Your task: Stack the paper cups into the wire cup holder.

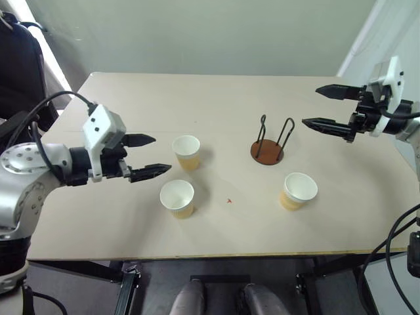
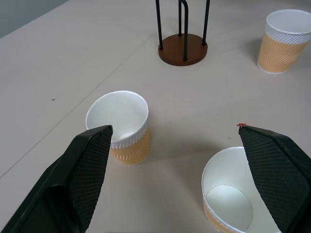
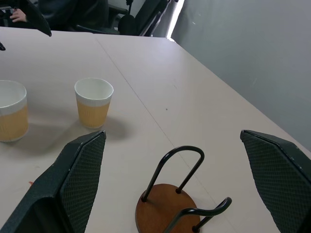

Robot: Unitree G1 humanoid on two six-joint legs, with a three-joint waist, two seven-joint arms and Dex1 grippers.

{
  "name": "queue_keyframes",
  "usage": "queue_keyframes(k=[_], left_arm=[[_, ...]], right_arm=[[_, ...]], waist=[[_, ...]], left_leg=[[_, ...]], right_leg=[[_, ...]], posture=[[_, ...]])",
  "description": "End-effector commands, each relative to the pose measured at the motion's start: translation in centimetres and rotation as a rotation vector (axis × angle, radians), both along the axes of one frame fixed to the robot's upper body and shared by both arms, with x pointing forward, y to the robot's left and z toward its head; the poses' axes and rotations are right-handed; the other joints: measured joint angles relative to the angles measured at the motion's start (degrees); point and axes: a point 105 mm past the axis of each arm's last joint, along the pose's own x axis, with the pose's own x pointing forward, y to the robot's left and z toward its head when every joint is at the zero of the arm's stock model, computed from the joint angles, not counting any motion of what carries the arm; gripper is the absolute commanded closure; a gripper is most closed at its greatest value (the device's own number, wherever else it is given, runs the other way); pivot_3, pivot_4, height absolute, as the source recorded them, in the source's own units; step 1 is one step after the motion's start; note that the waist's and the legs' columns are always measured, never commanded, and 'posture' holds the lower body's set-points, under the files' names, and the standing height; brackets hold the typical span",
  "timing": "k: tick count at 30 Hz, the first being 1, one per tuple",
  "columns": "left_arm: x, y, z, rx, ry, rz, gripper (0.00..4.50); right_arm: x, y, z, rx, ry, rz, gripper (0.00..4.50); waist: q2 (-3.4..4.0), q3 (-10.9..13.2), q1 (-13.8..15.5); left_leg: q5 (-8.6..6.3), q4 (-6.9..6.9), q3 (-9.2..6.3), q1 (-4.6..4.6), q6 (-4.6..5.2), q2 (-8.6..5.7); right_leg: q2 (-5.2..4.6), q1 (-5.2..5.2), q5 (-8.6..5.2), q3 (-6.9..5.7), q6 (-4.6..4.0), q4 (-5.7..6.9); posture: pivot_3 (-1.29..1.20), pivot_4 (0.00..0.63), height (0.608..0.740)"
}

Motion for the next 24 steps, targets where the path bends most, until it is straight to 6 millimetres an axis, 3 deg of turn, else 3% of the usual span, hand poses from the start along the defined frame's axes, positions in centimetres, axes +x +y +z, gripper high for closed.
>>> queue_keyframes(k=[1, 15, 24], left_arm=[[-0.5, 0.1, 1.2, 0.006, -0.048, -0.006, 0.04], [-0.1, -0.1, 1.4, 0.007, -0.049, -0.026, 0.04], [-0.1, -0.2, 1.4, 0.007, -0.049, -0.031, 0.04]], right_arm=[[-0.5, -0.7, 1.6, 0.001, -0.054, -0.016, 0.0], [-0.2, -1.1, 0.9, 0.012, -0.002, -0.065, 0.0], [2.5, -2.0, -1.9, -0.02, 0.141, -0.258, 0.0]], waist=[[0.0, 0.0, 0.0], [0.0, 0.0, 0.0], [0.0, 0.0, 0.0]], left_leg=[[0.0, 0.0, 0.0, 0.0, 0.0, 0.0], [0.0, 0.01, 0.03, 0.02, 0.0, 0.01], [0.0, 0.01, 0.04, 0.04, 0.01, 0.02]], right_leg=[[0.0, 0.0, 0.0, 0.0, 0.0, 0.0], [0.0, 0.0, 0.0, 0.03, 0.0, 0.01], [0.0, 0.0, 0.0, 0.03, 0.0, 0.04]], posture=[[0.0, 0.15, 0.74], [0.0, 0.15, 0.74], [0.0, 0.15, 0.74]])
